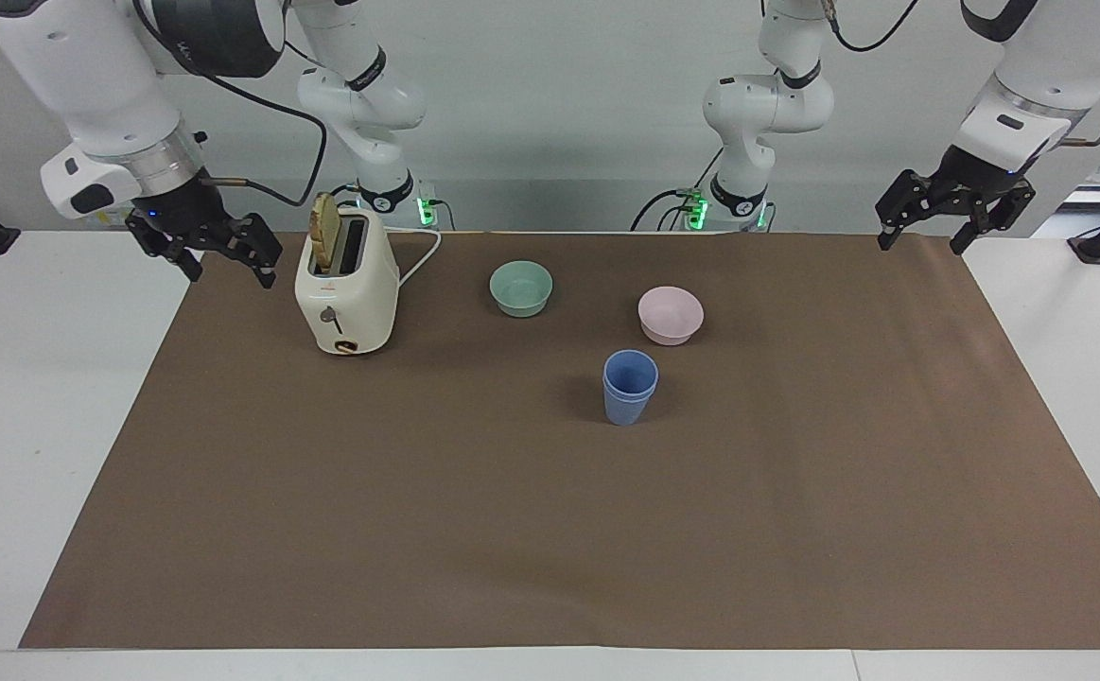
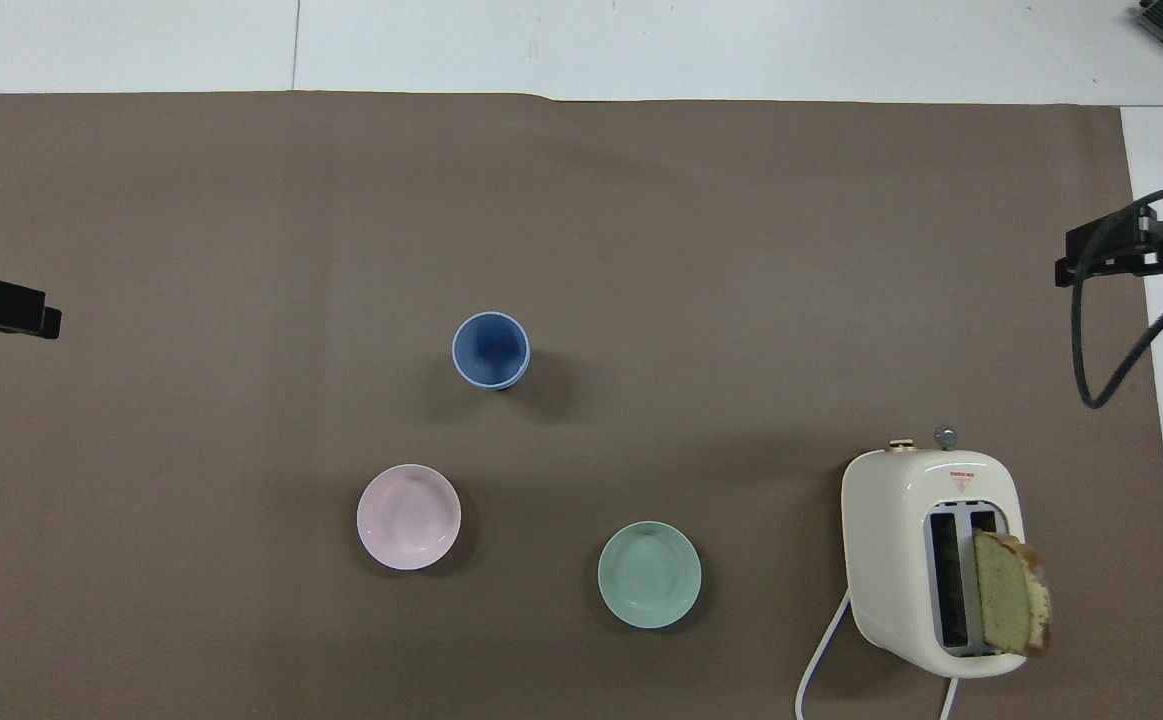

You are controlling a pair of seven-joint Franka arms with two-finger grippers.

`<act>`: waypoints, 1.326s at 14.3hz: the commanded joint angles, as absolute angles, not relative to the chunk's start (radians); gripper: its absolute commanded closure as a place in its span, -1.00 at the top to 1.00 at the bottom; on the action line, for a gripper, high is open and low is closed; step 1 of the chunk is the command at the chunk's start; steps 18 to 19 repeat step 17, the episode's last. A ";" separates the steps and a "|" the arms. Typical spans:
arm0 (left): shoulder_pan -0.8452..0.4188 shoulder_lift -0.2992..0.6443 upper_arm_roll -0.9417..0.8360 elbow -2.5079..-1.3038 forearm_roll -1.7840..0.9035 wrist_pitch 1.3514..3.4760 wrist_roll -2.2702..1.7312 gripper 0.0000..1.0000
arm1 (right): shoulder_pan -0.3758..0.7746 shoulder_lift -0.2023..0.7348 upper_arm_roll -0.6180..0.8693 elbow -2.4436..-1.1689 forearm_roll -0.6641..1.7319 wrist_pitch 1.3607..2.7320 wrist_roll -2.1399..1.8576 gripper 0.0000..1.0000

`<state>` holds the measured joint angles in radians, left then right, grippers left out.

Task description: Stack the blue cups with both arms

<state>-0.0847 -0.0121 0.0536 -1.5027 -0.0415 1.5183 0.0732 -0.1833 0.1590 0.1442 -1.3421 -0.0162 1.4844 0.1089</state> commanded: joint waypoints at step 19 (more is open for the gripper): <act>-0.071 0.002 0.045 -1.459 -0.015 1.457 0.081 1.00 | -0.181 0.104 0.155 -1.414 0.012 1.566 0.064 1.00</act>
